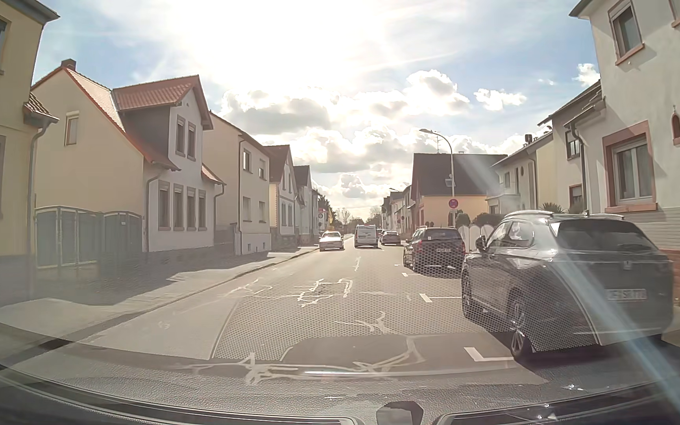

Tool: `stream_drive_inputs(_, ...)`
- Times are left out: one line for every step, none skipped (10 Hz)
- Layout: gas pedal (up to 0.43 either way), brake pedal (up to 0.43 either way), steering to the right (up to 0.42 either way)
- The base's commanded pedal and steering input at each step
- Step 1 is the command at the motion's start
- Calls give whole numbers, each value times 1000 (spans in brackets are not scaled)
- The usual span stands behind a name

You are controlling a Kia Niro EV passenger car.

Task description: Follow the waypoints while adhering to traffic rules and regulations

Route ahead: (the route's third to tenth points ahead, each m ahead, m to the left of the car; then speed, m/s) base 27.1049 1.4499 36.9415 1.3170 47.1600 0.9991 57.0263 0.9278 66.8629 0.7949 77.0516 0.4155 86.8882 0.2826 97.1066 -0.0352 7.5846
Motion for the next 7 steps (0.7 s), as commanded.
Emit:
stream_drive_inputs(20, 0, 1)
stream_drive_inputs(20, 0, 2)
stream_drive_inputs(20, 0, 2)
stream_drive_inputs(20, 0, 3)
stream_drive_inputs(20, 0, 3)
stream_drive_inputs(20, 0, 2)
stream_drive_inputs(20, 0, 2)
